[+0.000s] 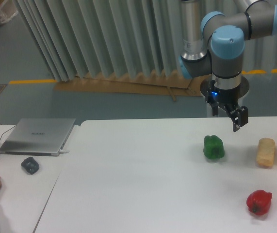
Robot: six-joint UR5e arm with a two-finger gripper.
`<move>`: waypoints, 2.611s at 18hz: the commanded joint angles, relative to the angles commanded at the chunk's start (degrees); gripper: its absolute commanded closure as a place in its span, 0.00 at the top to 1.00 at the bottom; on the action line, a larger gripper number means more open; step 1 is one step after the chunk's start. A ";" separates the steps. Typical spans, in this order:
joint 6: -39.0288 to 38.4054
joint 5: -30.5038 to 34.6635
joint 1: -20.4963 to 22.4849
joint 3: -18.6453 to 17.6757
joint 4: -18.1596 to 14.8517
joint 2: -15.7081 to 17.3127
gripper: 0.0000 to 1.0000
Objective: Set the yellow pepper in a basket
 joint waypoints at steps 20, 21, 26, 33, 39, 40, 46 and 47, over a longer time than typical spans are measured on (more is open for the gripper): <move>-3.60 3.49 1.41 0.18 6.58 -2.89 1.00; -3.60 5.69 1.32 0.61 6.59 -3.86 1.00; -6.48 17.29 2.54 0.29 7.12 -7.82 1.00; -6.33 18.02 12.47 -4.40 6.42 -7.82 1.00; -6.42 9.93 18.45 -2.11 7.56 -7.91 1.00; -6.33 9.76 19.41 -1.85 7.47 -7.82 1.00; -6.94 9.93 18.81 -3.34 7.12 -10.28 1.00; -7.03 9.93 18.03 -3.34 7.12 -10.89 1.00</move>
